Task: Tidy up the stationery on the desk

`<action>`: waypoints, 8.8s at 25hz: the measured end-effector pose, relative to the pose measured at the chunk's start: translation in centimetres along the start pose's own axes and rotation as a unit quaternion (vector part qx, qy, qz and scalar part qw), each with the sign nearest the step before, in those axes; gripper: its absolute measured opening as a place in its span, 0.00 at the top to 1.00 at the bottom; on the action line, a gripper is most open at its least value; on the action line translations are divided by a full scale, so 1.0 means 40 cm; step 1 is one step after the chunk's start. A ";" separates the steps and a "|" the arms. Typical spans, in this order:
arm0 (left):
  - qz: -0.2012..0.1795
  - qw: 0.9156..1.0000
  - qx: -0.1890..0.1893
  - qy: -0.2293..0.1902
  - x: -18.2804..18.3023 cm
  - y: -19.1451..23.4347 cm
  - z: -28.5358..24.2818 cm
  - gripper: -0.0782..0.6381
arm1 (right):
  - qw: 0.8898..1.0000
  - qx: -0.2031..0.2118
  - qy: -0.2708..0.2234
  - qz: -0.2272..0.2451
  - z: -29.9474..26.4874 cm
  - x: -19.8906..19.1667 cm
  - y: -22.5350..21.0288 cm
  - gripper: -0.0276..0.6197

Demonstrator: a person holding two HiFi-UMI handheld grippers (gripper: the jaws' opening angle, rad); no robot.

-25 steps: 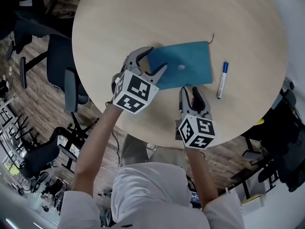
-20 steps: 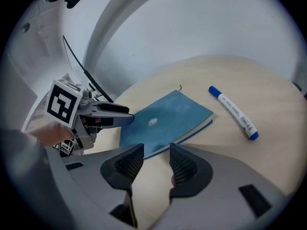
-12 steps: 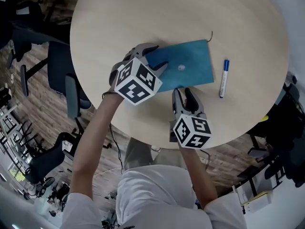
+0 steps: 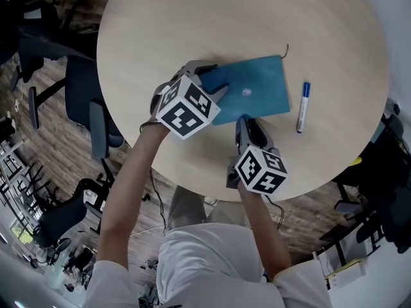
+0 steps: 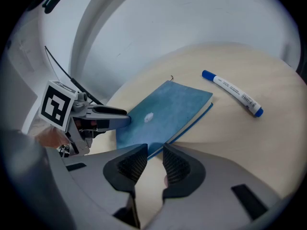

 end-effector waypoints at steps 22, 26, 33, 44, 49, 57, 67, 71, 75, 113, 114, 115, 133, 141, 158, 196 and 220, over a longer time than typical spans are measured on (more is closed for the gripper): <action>0.052 0.998 0.012 0.025 -0.120 -0.130 0.078 0.71 | 0.988 -0.036 -0.002 0.152 0.058 0.073 -0.054 0.90; 0.066 0.997 0.008 0.025 -0.139 -0.165 0.085 0.74 | 0.982 -0.034 0.002 0.186 0.053 0.095 -0.070 0.90; 0.091 0.996 0.008 0.023 -0.158 -0.222 0.091 0.78 | 0.977 -0.031 0.014 0.211 0.046 0.115 -0.088 0.90; 0.149 0.987 0.067 -0.009 -0.167 -0.248 0.112 0.81 | 0.973 -0.040 -0.024 0.225 0.068 0.116 -0.091 0.90; 0.176 0.981 0.072 -0.033 -0.163 -0.278 0.138 0.81 | 0.974 -0.040 -0.044 0.221 0.099 0.116 -0.095 0.90; 0.204 0.976 0.063 -0.048 -0.122 -0.306 0.157 0.85 | 0.974 -0.035 -0.060 0.215 0.148 0.098 -0.104 0.90; 0.200 0.973 0.057 -0.096 -0.036 -0.372 0.169 0.86 | 0.974 -0.032 -0.079 0.210 0.222 0.101 -0.119 0.89; 0.195 0.974 0.046 -0.108 -0.004 -0.393 0.147 0.86 | 0.975 -0.035 -0.075 0.204 0.235 0.113 -0.153 0.75; 0.198 0.972 0.044 -0.118 0.027 -0.398 0.121 0.86 | 0.975 -0.056 -0.080 0.199 0.245 0.133 -0.198 0.75; 0.226 0.965 0.068 -0.115 0.010 -0.372 0.086 0.86 | 0.980 -0.060 -0.024 0.189 0.203 0.093 -0.225 0.82; 0.227 0.965 0.070 -0.114 0.006 -0.369 0.090 0.86 | 0.980 -0.058 -0.023 0.190 0.199 0.092 -0.219 0.82; 0.228 0.964 0.072 -0.114 0.001 -0.366 0.092 0.86 | 0.980 -0.057 -0.022 0.191 0.195 0.091 -0.213 0.82; 0.239 0.963 0.075 -0.101 -0.066 -0.332 0.108 0.86 | 0.993 0.001 0.008 0.116 0.110 0.059 -0.156 0.82; 0.241 0.962 0.078 -0.099 -0.086 -0.325 0.120 0.86 | 0.993 0.025 0.016 0.113 0.101 0.048 -0.142 0.79; 0.230 0.964 0.075 -0.109 -0.062 -0.354 0.139 0.86 | 0.992 0.015 0.003 0.129 0.142 0.046 -0.136 0.74; 0.178 0.963 0.075 -0.187 -0.015 -0.541 0.542 0.86 | 0.983 -0.014 -0.130 0.132 0.563 -0.079 0.071 0.74; 0.160 0.951 0.067 -0.257 -0.203 -0.648 0.938 0.86 | 0.960 -0.019 -0.204 0.189 0.815 -0.319 0.412 0.84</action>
Point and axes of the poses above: the fingertips, and each gripper's own axes: z backward along the fingers, y to its left, x out of its top, the point moved 6 cm from there along z, backward along the fingers, and after that the axes turned 7 degrees about x, right-handed, at the moved point
